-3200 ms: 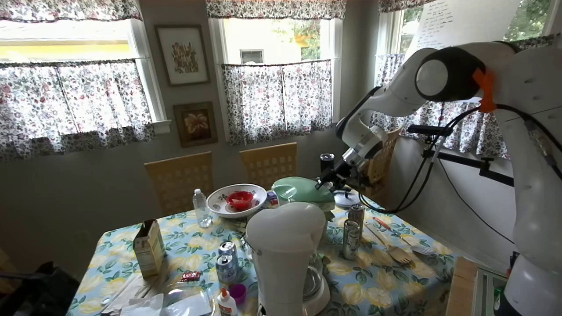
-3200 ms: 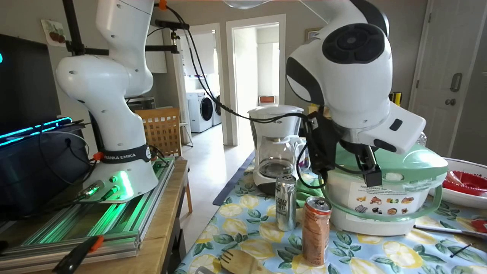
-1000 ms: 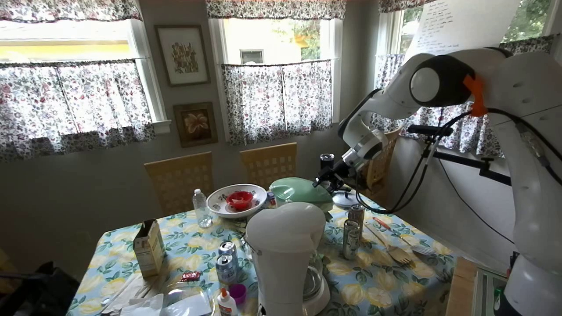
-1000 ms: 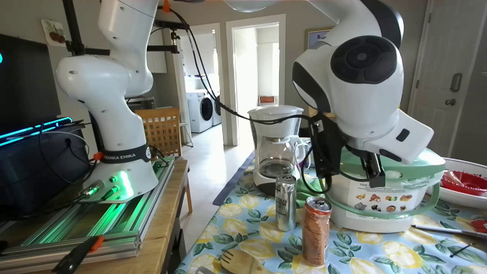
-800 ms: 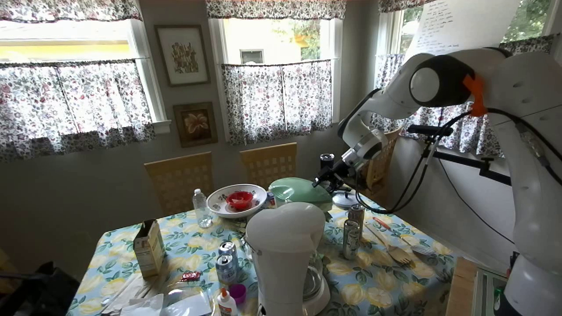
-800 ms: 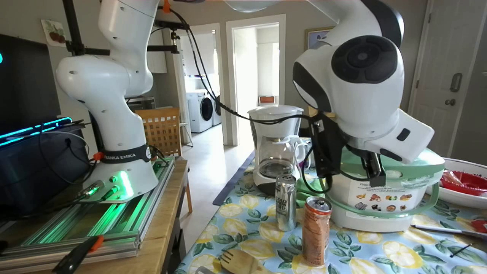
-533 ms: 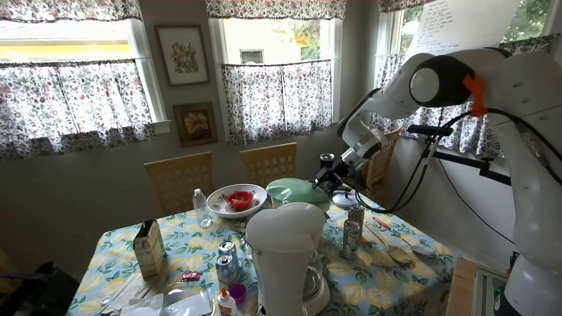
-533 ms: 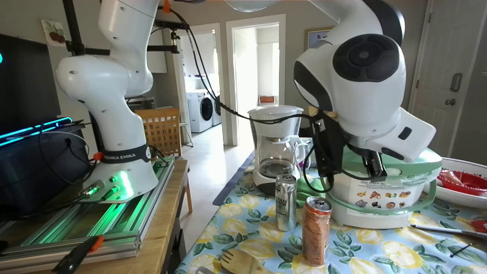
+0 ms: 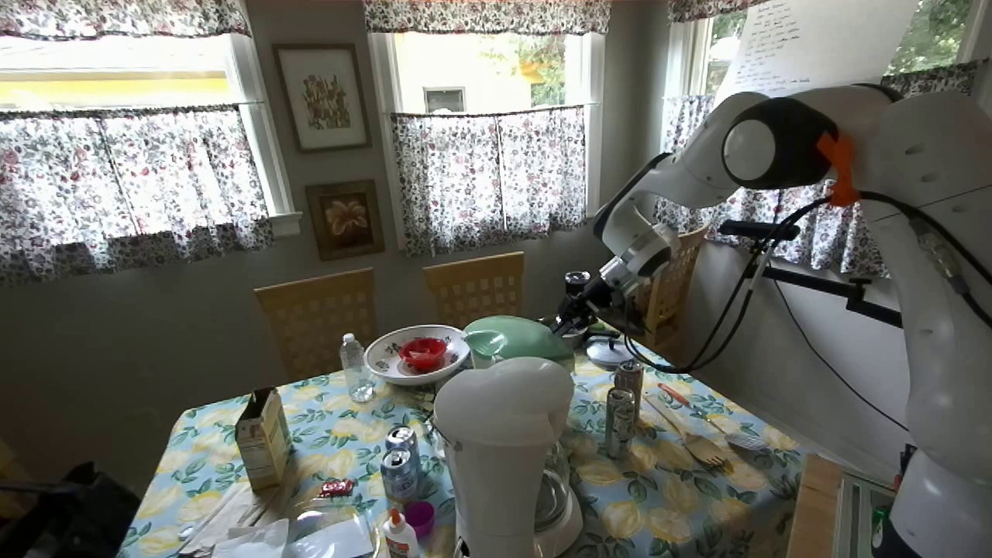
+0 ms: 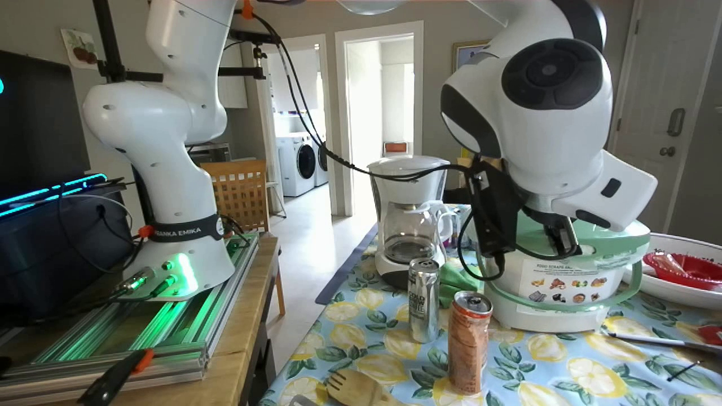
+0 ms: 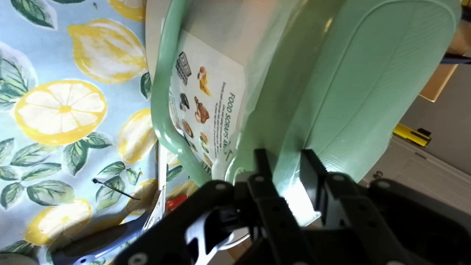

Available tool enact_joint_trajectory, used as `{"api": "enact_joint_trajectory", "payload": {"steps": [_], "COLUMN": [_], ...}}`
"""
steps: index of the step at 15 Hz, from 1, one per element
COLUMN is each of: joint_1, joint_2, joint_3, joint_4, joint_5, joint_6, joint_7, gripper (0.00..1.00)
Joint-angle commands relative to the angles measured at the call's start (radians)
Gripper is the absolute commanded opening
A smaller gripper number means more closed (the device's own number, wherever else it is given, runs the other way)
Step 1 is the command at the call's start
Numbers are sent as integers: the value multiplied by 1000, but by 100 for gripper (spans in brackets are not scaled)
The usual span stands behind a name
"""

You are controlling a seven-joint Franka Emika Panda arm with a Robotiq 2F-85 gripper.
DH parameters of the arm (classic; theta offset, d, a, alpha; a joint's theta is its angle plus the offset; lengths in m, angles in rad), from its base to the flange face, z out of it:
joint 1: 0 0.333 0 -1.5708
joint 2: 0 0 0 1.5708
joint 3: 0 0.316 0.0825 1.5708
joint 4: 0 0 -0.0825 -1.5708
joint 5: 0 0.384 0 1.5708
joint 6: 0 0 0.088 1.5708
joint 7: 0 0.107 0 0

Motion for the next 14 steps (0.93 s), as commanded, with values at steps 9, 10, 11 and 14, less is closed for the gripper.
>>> {"api": "enact_joint_trajectory", "payload": {"steps": [9,10,11,14], "joint_1": [26,30,34,42], "joint_2": [3,-2,-7,-11], "joint_3": [17,18,18,19], "joint_4": [-10,-18,-23,-34], "joint_5": [27,23,23,30], "joint_6": [-34,-36,-34,-25], "joint_7": [-19,-17,-19,-20], "gripper": [100,100,100,100]}}
